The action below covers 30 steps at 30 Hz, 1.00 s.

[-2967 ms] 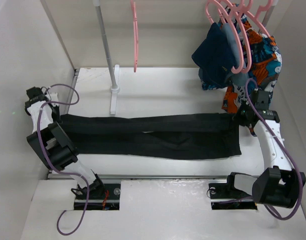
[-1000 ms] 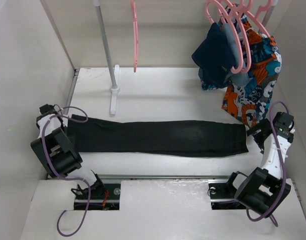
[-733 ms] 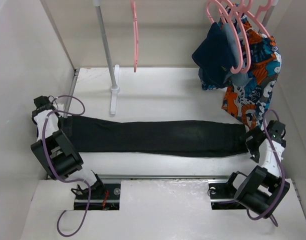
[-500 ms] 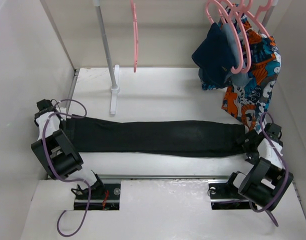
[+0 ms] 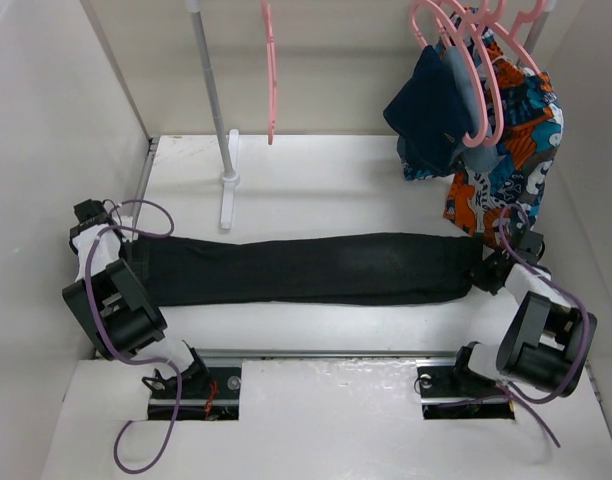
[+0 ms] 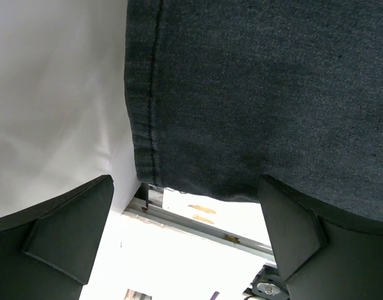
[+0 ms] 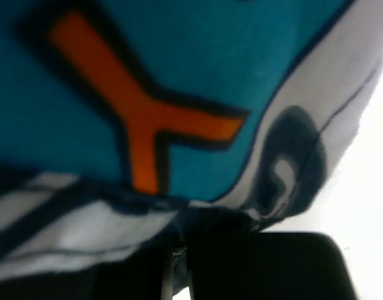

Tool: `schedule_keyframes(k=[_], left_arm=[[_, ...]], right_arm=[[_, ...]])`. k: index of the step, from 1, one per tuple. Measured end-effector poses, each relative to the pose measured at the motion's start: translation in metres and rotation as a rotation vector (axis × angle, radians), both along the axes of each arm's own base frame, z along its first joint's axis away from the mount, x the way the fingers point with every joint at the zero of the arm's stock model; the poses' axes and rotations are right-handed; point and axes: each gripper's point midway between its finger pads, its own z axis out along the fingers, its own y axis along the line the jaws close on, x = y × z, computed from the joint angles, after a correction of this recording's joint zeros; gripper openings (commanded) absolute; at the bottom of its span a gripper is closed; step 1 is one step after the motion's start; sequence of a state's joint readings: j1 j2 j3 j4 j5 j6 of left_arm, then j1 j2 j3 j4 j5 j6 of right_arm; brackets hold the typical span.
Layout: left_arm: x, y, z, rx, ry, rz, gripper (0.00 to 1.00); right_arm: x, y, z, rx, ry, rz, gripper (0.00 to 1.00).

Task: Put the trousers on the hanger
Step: Fold the trousers at the center of the board.

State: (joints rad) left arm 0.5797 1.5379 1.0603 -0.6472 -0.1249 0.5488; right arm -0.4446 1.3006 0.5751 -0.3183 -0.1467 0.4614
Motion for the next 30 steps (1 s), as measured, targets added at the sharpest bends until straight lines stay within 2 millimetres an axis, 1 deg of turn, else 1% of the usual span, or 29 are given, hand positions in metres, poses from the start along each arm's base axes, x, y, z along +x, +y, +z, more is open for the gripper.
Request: schedule_keyframes(k=[2,4,6,7,8,9,10,13,15,16,18,21,23,24,26,29,30], left_arm=[[0.0,0.0,0.001,0.005,-0.003,0.001,1.0],[0.0,0.001,0.004,0.012,-0.009,0.002,1.0],[0.0,0.001,0.006,0.013,-0.017,0.001,1.0],[0.0,-0.001,0.007,0.008,-0.02,-0.001,1.0],[0.0,-0.002,0.007,0.002,-0.02,-0.003,1.0],[0.0,-0.003,0.007,-0.004,-0.021,-0.005,1.0],[0.001,-0.005,0.008,-0.014,-0.022,-0.011,1.0],[0.009,-0.008,0.016,-0.031,-0.045,-0.024,1.0],[0.018,-0.008,0.024,-0.035,-0.074,-0.034,1.0],[0.023,-0.009,0.027,-0.037,-0.087,-0.039,1.0],[0.033,-0.014,0.028,-0.052,-0.104,-0.056,1.0],[0.042,-0.031,0.021,-0.102,-0.1,-0.091,1.0],[0.049,-0.046,0.015,-0.144,-0.096,-0.124,1.0],[0.053,-0.056,0.013,-0.169,-0.098,-0.145,1.0],[0.063,-0.078,0.011,-0.211,-0.106,-0.197,1.0],[0.076,-0.108,0.007,-0.252,-0.119,-0.268,0.92],[0.079,-0.116,0.004,-0.257,-0.118,-0.286,0.86]], right_arm=[[0.001,0.001,0.001,-0.001,-0.017,-0.008,0.0],[-0.004,0.001,0.004,-0.013,-0.022,-0.02,0.0],[-0.011,-0.001,0.013,-0.051,-0.024,-0.029,0.0],[-0.014,-0.003,0.022,-0.079,-0.034,-0.029,0.0],[-0.016,-0.006,0.04,-0.13,-0.05,-0.023,0.0],[-0.015,-0.008,0.049,-0.155,-0.064,-0.02,0.0],[-0.014,-0.011,0.067,-0.203,-0.083,-0.011,0.0],[-0.003,-0.022,0.134,-0.364,-0.182,0.017,0.0],[0.004,-0.023,0.179,-0.467,-0.259,0.034,0.0],[0.005,-0.022,0.198,-0.512,-0.294,0.043,0.0],[0.007,-0.013,0.228,-0.591,-0.35,0.07,0.0],[0.009,0.009,0.256,-0.672,-0.388,0.143,0.0],[0.013,0.034,0.269,-0.722,-0.401,0.227,0.0],[0.017,0.053,0.275,-0.744,-0.417,0.282,0.0],[0.021,0.097,0.285,-0.786,-0.451,0.404,0.0],[0.021,0.16,0.295,-0.821,-0.499,0.529,0.0],[0.02,0.176,0.297,-0.826,-0.509,0.551,0.0]])
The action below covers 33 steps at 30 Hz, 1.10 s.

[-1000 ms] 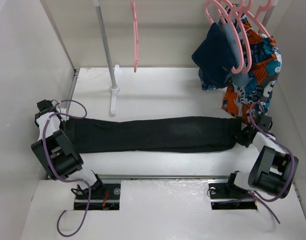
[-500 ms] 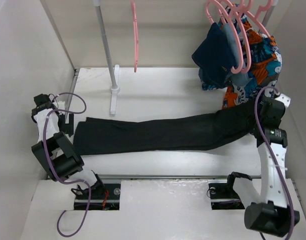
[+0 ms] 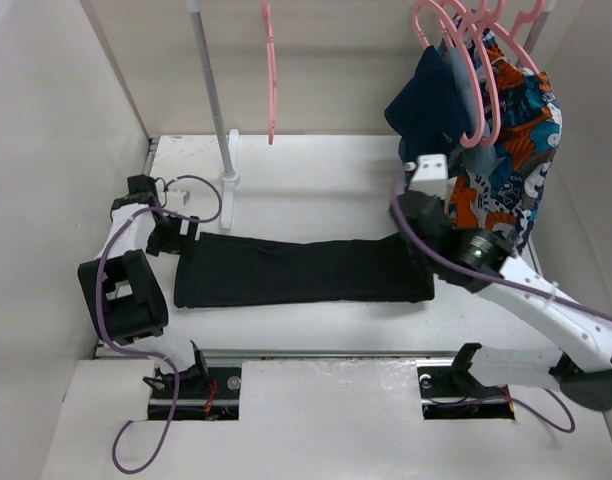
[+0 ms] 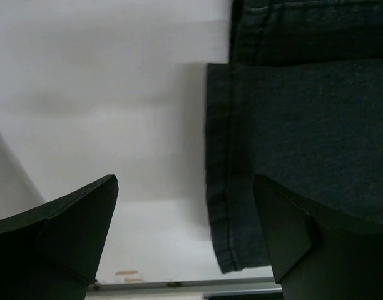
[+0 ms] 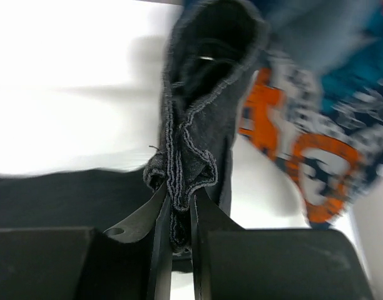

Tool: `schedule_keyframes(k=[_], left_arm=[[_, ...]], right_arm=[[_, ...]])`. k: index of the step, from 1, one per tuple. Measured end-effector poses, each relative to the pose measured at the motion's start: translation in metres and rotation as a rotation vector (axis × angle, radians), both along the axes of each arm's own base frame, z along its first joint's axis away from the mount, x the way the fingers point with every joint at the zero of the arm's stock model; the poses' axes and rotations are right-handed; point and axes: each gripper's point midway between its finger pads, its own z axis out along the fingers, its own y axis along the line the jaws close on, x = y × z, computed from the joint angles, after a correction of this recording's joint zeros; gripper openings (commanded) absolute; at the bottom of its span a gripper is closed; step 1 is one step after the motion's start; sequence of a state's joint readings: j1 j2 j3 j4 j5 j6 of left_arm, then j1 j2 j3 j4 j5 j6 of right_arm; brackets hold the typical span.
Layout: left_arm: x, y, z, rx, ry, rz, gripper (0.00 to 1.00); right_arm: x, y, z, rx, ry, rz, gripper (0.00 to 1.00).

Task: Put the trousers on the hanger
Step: Fold the trousers at the center of the board.

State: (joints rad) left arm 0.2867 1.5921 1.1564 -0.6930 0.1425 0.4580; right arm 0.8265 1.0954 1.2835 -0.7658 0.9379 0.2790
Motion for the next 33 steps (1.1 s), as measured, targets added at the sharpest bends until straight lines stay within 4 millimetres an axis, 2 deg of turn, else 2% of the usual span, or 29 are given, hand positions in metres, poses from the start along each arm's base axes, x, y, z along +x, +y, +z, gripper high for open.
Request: schedule_keyframes(k=[1,2,4,5,8,10,13,14,18,22,23,24,26,27,30,33], left_arm=[[0.001,-0.005,-0.005,-0.002,0.006,-0.012,0.73],[0.001,-0.009,-0.012,-0.002,0.019,-0.02,0.66],[-0.005,-0.009,-0.03,0.015,0.06,-0.008,0.53],[-0.009,-0.007,-0.039,0.024,0.084,0.0,0.37],[-0.02,-0.006,-0.055,0.033,0.133,0.012,0.16],[-0.02,-0.008,-0.058,0.039,0.136,0.005,0.06],[-0.019,-0.011,-0.058,0.061,0.133,-0.017,0.06],[-0.019,-0.011,-0.058,0.068,0.134,-0.022,0.0],[-0.019,-0.012,-0.059,0.076,0.134,-0.03,0.0],[-0.019,-0.012,-0.059,0.08,0.127,-0.031,0.0],[-0.019,-0.012,-0.059,0.08,0.128,-0.031,0.03],[-0.019,-0.012,-0.059,0.08,0.128,-0.03,0.11],[-0.018,-0.011,-0.058,0.082,0.125,-0.026,0.34],[-0.017,-0.009,-0.058,0.082,0.121,-0.018,0.49],[-0.009,-0.002,-0.052,0.05,0.098,0.028,0.62],[0.004,0.007,-0.042,0.013,0.055,0.089,0.64]], right_arm=[[-0.003,0.032,0.002,-0.006,-0.007,0.055,0.0],[-0.004,0.039,0.002,-0.007,-0.008,0.067,0.0],[-0.009,0.071,0.001,-0.02,-0.013,0.121,0.0],[-0.012,0.089,0.003,-0.02,-0.018,0.15,0.0],[-0.013,0.144,0.013,0.002,-0.059,0.211,0.0],[-0.013,0.18,0.021,0.03,-0.094,0.254,0.0],[-0.011,0.23,0.028,0.081,-0.13,0.318,0.0],[-0.009,0.248,0.029,0.099,-0.139,0.338,0.0],[0.0,0.314,0.022,0.135,-0.146,0.428,0.0],[0.001,0.372,-0.005,0.14,-0.111,0.557,0.0],[-0.001,0.385,-0.014,0.138,-0.095,0.593,0.0],[-0.003,0.396,-0.024,0.133,-0.079,0.627,0.0],[-0.007,0.415,-0.047,0.118,-0.041,0.687,0.0],[-0.01,0.423,-0.059,0.107,-0.021,0.713,0.0],[-0.015,0.438,-0.094,0.071,0.035,0.767,0.0],[-0.019,0.447,-0.115,0.049,0.067,0.808,0.0]])
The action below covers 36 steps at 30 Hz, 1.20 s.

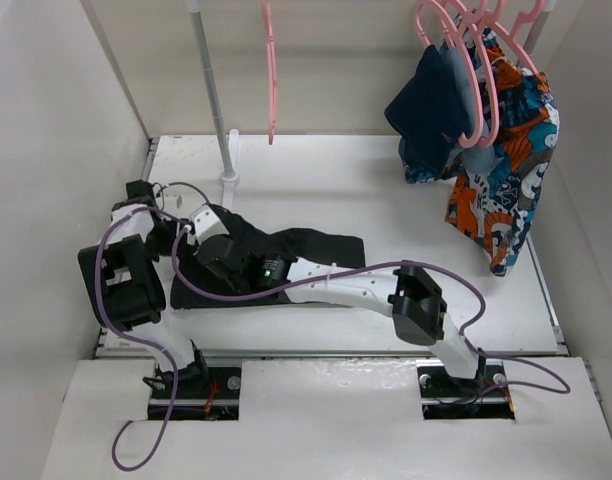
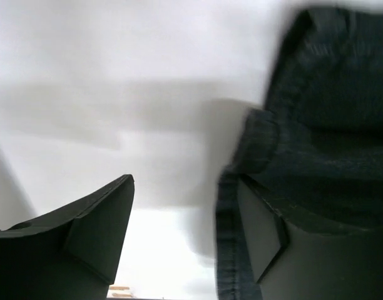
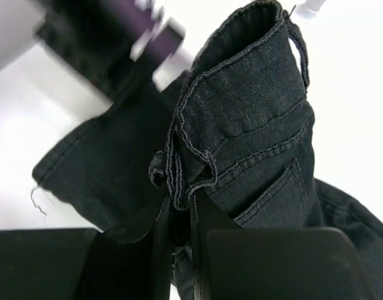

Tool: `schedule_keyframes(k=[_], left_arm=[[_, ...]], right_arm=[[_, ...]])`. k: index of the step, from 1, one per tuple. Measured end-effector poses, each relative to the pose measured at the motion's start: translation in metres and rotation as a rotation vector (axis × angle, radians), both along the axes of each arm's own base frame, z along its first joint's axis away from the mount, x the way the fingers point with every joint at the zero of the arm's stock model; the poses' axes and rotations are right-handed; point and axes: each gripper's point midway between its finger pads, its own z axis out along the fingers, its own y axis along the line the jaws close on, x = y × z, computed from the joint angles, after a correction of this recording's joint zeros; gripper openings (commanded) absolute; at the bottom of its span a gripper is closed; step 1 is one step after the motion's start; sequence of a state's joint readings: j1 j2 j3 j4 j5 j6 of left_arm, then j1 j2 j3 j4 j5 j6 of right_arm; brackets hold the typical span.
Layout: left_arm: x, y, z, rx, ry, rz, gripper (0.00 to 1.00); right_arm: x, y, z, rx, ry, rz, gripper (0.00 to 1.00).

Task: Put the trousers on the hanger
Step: Fold the trousers at the center of the board.

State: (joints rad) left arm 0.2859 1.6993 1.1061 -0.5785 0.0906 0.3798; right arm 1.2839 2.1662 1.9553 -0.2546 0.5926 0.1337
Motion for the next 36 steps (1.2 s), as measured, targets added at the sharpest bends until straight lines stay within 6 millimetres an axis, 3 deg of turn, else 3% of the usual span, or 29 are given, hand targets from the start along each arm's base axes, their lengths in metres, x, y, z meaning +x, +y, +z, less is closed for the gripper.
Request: schedule_keyframes(k=[5,9,12,13,16,19,21,25,27,30,33,36], left_arm=[[0.02,0.019,0.02,-0.051,-0.083,0.093,0.66],[0.021,0.032,0.024,-0.088,-0.105,0.157,0.7],[0.02,0.036,0.027,-0.102,-0.106,0.176,0.76],[0.02,0.035,0.029,-0.107,-0.108,0.171,0.76],[0.025,0.032,0.036,-0.125,-0.129,0.147,0.84],[0.029,0.027,0.046,-0.15,-0.164,0.113,0.92],[0.028,0.021,0.055,-0.172,-0.182,0.082,0.95],[0.028,0.003,0.068,-0.202,-0.196,-0.003,1.0],[0.028,-0.013,0.067,-0.208,-0.184,-0.059,1.0],[0.02,-0.042,0.052,-0.192,-0.14,-0.139,0.94],[0.002,-0.057,0.024,-0.123,-0.062,-0.185,0.74],[-0.012,-0.048,0.002,-0.031,-0.013,-0.173,0.7]], right_arm=[[-0.006,0.01,-0.001,-0.02,-0.024,0.082,0.0],[-0.022,0.024,-0.008,-0.053,-0.029,0.237,0.19],[-0.039,0.046,-0.011,-0.062,-0.022,0.398,0.85],[-0.046,0.057,-0.011,-0.062,-0.028,0.461,1.0],[-0.064,0.079,-0.016,-0.103,-0.055,0.598,1.0],[-0.08,0.074,-0.025,-0.181,-0.068,0.656,1.0],[-0.087,0.054,-0.028,-0.215,-0.057,0.666,1.0],[-0.091,-0.025,-0.018,-0.2,0.04,0.609,1.0],[-0.071,-0.07,0.0,-0.129,0.088,0.499,1.0],[-0.018,-0.146,0.017,0.001,0.137,0.239,1.0],[0.02,-0.215,-0.006,0.064,0.217,-0.005,1.0],[0.035,-0.254,-0.055,0.045,0.331,-0.149,1.0]])
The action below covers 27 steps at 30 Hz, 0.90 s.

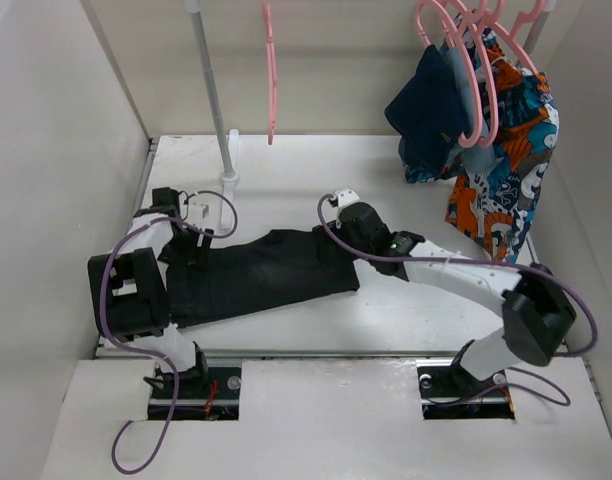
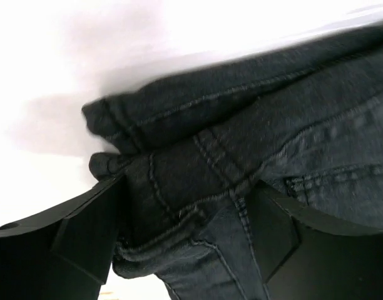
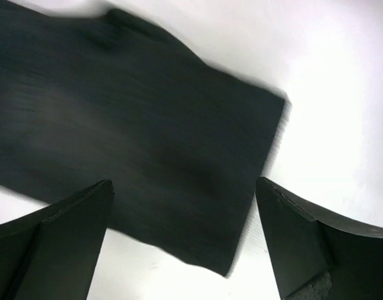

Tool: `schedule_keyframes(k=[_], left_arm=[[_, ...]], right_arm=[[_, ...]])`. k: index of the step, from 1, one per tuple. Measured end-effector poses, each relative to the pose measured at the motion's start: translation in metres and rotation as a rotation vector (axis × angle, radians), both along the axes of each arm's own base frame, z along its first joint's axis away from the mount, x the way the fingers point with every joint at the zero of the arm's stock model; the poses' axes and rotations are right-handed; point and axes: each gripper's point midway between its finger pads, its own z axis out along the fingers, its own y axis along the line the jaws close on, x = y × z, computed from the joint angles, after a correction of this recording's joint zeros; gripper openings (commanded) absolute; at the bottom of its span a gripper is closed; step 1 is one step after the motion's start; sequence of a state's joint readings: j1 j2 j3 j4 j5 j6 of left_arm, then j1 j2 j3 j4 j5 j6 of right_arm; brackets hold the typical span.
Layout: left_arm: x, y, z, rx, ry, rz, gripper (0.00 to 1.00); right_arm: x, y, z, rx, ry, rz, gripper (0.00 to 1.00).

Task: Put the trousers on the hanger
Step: Fold the trousers at the center of the board.

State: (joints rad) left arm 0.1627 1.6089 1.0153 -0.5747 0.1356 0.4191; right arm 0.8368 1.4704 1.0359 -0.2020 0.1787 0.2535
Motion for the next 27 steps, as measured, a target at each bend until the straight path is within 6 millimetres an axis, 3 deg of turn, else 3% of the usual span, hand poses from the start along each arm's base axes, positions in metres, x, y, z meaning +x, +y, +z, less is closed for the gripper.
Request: schedule_keyframes(k=[1,4,8,11,12,14,17,20,22,24,25,26,27], left_arm=[[-0.003,0.004,-0.005,0.032,0.006,0.009,0.7],[-0.004,0.01,-0.011,0.108,0.002,0.009,0.7],[-0.003,0.01,-0.009,0.198,-0.039,-0.016,0.7],[-0.002,0.01,-0.008,0.22,-0.061,-0.019,0.7],[-0.003,0.01,-0.008,0.221,-0.064,-0.019,0.7],[-0.002,0.01,-0.008,0.223,-0.067,-0.019,0.7],[-0.001,0.01,-0.007,0.226,-0.07,-0.02,0.71],[0.009,0.002,-0.005,0.187,-0.096,-0.026,0.71],[0.022,-0.015,-0.002,0.136,-0.116,-0.053,0.71],[0.034,-0.036,0.003,0.085,-0.138,-0.095,0.78],[0.039,-0.046,0.006,0.065,-0.151,-0.115,0.81],[0.043,-0.055,0.009,0.046,-0.159,-0.134,0.84],[0.048,-0.063,0.014,0.028,-0.171,-0.148,0.86]], right_arm=[[0.008,-0.013,-0.027,-0.028,0.066,-0.05,1.0],[0.023,-0.03,-0.067,-0.056,0.169,-0.118,1.0],[0.036,-0.046,-0.114,-0.051,0.296,-0.17,0.86],[0.041,-0.032,-0.109,0.038,0.302,-0.133,0.44],[0.041,-0.027,-0.109,0.061,0.309,-0.119,0.19],[0.039,-0.023,-0.112,0.107,0.328,-0.103,0.0],[0.038,-0.03,-0.115,0.184,0.356,-0.13,0.0],[0.026,-0.049,-0.11,0.264,0.386,-0.176,0.0],[0.014,-0.068,-0.1,0.304,0.384,-0.22,0.0],[0.009,-0.09,-0.084,0.331,0.351,-0.282,0.0],[0.01,-0.099,-0.071,0.349,0.316,-0.302,0.13],[0.011,-0.109,-0.059,0.352,0.281,-0.323,0.33],[0.013,-0.118,-0.048,0.345,0.238,-0.343,0.67]])
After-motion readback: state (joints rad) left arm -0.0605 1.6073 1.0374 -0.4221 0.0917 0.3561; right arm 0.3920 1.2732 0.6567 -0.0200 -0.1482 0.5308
